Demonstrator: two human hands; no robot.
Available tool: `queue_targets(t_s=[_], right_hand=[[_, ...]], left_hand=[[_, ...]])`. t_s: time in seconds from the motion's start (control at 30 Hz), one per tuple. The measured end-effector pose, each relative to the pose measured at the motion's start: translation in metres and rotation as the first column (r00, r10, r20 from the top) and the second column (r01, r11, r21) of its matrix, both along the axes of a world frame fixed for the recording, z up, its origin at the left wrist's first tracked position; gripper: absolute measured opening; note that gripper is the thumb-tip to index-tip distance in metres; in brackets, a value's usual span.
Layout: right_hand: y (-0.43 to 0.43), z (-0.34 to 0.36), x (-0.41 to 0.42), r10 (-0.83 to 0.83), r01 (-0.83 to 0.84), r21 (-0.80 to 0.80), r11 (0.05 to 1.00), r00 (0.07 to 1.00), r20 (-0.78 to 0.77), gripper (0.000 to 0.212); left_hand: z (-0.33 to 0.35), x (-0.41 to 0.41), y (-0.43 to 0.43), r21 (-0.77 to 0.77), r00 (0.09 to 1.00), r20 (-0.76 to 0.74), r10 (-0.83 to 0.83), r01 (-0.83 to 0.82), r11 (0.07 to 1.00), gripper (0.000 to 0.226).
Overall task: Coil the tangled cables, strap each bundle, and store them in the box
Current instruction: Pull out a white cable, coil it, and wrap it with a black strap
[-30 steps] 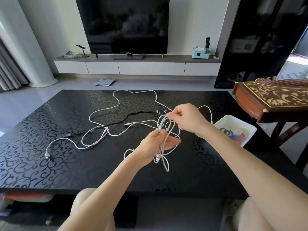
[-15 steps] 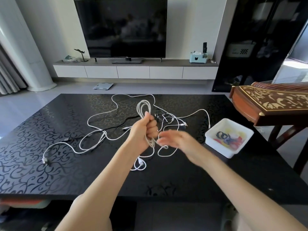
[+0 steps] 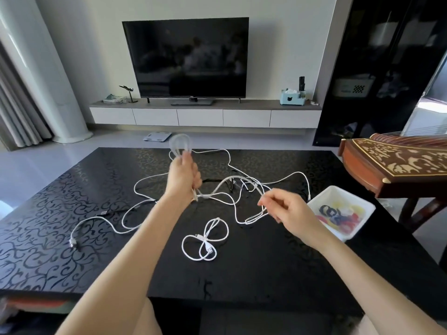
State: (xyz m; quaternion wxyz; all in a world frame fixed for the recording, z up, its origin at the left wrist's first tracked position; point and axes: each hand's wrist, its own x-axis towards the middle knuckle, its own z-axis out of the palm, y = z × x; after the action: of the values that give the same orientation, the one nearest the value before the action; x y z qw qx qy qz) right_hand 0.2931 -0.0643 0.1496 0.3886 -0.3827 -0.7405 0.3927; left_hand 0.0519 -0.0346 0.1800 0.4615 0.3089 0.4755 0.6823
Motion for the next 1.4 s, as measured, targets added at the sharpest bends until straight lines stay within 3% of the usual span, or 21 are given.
queue_targets(t_s=[0.07,0.13,0.17,0.3,0.37,0.47,0.6,0.8,0.87,0.93,1.03,1.13,1.27,1.4], right_hand=[[0.004,0.02,-0.007,0.049,-0.051,0.083,0.995,0.998,0.024,0.018],[0.011,0.035,-0.016,0.061,-0.076,0.148,0.986,0.993,0.102,0.02],[0.014,0.04,-0.02,0.047,-0.072,0.175,0.982,0.989,0.141,0.022],[0.022,0.046,-0.035,-0.112,0.056,0.259,0.964,0.972,0.209,0.023],[0.023,0.044,-0.041,-0.169,0.104,0.275,0.956,0.959,0.226,0.023],[0.021,0.043,-0.051,-0.226,0.148,0.295,0.944,0.942,0.249,0.025],[0.019,0.048,-0.057,-0.286,0.192,0.305,0.933,0.91,0.3,0.025],[0.023,0.07,-0.046,-0.322,0.105,0.376,0.92,0.749,0.578,0.017],[0.026,0.074,-0.042,-0.197,0.108,0.203,0.973,0.843,0.5,0.018],[0.025,0.073,-0.043,-0.081,0.094,-0.028,0.995,0.95,0.3,0.017],[0.021,0.068,-0.047,-0.092,0.103,-0.18,0.978,0.993,0.07,0.014],[0.018,0.064,-0.051,-0.135,0.125,-0.238,0.963,0.991,-0.025,0.011],[0.019,0.059,-0.054,-0.164,0.155,-0.206,0.966,0.986,-0.027,0.013],[0.023,0.057,-0.055,-0.193,0.185,-0.178,0.967,0.981,-0.026,0.011]], left_hand=[[-0.012,0.013,-0.003,-0.063,0.977,-0.209,-0.038,0.025,0.998,0.036],[-0.02,0.023,-0.007,-0.115,0.953,-0.285,-0.107,0.076,0.99,0.038],[-0.024,0.027,-0.01,-0.133,0.952,-0.256,-0.167,0.137,0.982,0.039],[-0.027,0.039,-0.029,-0.125,0.885,0.085,-0.457,0.465,0.876,0.056],[-0.026,0.042,-0.035,-0.112,0.848,0.12,-0.517,0.529,0.841,0.066],[-0.026,0.043,-0.042,-0.119,0.81,0.079,-0.582,0.587,0.801,0.068],[-0.026,0.038,-0.047,-0.082,0.758,-0.06,-0.65,0.645,0.76,0.047],[-0.031,0.041,-0.048,-0.132,0.8,-0.217,-0.559,0.544,0.829,0.033],[-0.032,0.042,-0.049,-0.141,0.809,-0.252,-0.53,0.512,0.848,0.035],[-0.033,0.044,-0.048,-0.14,0.814,-0.307,-0.494,0.474,0.869,0.038],[-0.032,0.05,-0.044,-0.136,0.82,-0.394,-0.415,0.395,0.909,0.039],[-0.031,0.052,-0.041,-0.133,0.832,-0.344,-0.435,0.416,0.9,0.039],[-0.031,0.053,-0.046,-0.093,0.818,-0.084,-0.569,0.562,0.822,0.04],[-0.033,0.057,-0.048,-0.116,0.824,-0.089,-0.559,0.549,0.828,0.029]])
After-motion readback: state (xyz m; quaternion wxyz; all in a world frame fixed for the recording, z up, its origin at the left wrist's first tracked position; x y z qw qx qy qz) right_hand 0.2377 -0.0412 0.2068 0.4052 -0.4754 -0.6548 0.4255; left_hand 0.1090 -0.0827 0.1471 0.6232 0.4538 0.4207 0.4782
